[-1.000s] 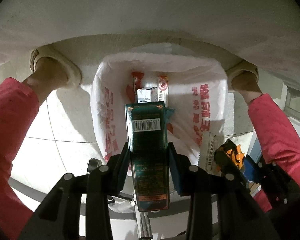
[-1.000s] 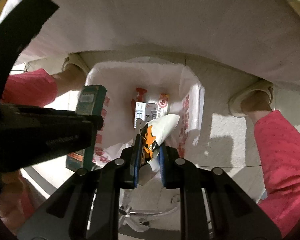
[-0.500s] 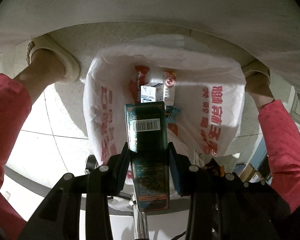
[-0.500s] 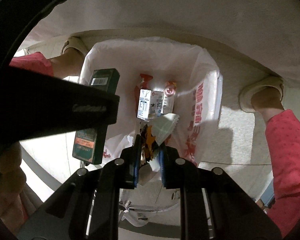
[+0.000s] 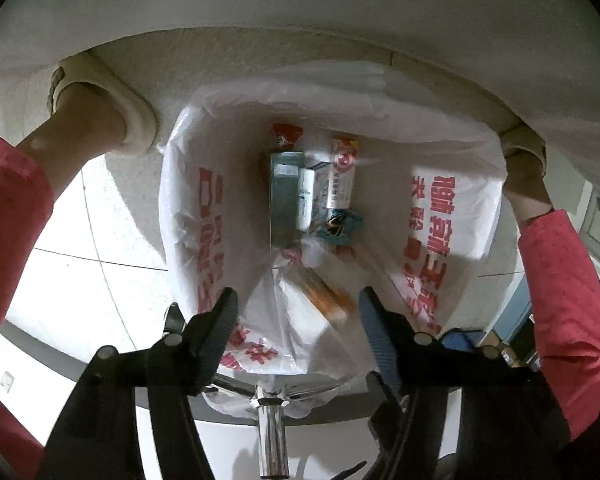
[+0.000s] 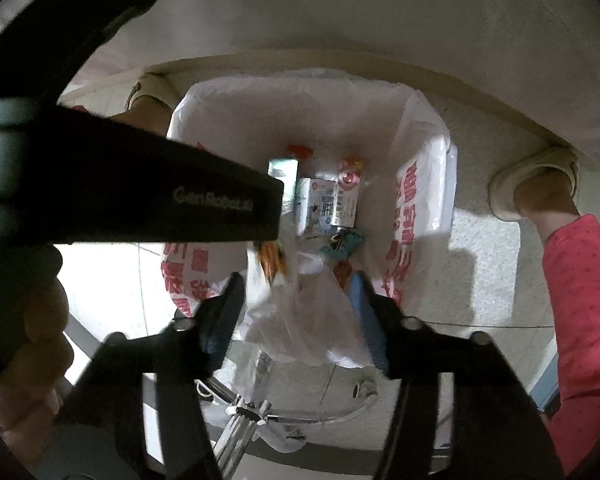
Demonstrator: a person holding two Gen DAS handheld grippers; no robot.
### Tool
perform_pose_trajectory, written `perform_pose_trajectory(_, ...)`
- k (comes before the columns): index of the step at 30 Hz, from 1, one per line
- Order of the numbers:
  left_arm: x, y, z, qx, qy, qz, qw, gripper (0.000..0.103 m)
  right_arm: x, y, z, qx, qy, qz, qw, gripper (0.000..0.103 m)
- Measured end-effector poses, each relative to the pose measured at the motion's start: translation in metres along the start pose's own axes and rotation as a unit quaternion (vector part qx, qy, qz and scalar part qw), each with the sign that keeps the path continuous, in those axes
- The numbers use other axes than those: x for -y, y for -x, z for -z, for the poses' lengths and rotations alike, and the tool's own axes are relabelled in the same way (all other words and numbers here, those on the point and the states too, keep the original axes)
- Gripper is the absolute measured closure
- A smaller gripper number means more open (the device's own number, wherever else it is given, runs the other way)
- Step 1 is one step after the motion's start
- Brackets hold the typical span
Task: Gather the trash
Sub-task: 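Open both tools inside the bag to drop the box and packet, then raise both tools back over the bed toward the white tray and tube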
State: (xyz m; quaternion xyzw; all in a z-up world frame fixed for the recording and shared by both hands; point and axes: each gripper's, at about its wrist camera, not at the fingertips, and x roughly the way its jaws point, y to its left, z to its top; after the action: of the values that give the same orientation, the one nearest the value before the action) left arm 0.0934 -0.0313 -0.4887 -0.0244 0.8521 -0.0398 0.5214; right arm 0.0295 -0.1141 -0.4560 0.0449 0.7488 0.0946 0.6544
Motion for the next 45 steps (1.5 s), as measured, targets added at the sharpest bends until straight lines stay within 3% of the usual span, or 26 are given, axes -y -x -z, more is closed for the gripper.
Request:
perform_pose_trajectory(8,-0.005,0.001,0.001,-0.003,0.003,-0.004,1.0,0.04,0.001,0.002,0.001,0.002,-0.005,0.002,1.0,0.048)
perform_pose_trajectory(17,0.001,0.021,0.016,0.032,-0.026,-0.026,0.9988,0.034,-0.004,0.027,0.01,0.023,0.004,0.005,1.0,0.047)
perform_pose_trajectory(22,0.0,0.041,0.031,0.058,-0.033,-0.034,0.9972,0.033,-0.007,0.052,0.017,0.049,0.012,0.008,0.999,0.038)
perform_pose_trajectory(29,0.004,0.087,0.066,0.112,-0.059,-0.033,0.9914,0.025,-0.006,0.115,0.046,0.108,0.043,0.014,0.993,0.021)
perform_pose_trajectory(35,0.016,0.157,0.102,0.169,-0.1,-0.027,0.9801,0.024,0.005,0.188,0.067,0.164,0.076,0.035,0.983,0.018)
perform_pose_trajectory(39,0.019,0.214,0.122,0.216,-0.112,-0.025,0.9696,0.021,0.017,0.251,0.072,0.217,0.098,0.061,0.969,0.01)
perform_pose_trajectory(45,0.028,0.298,0.143,0.269,-0.136,-0.016,0.9534,0.015,0.042,0.338,0.065,0.271,0.153,0.101,0.945,0.01)
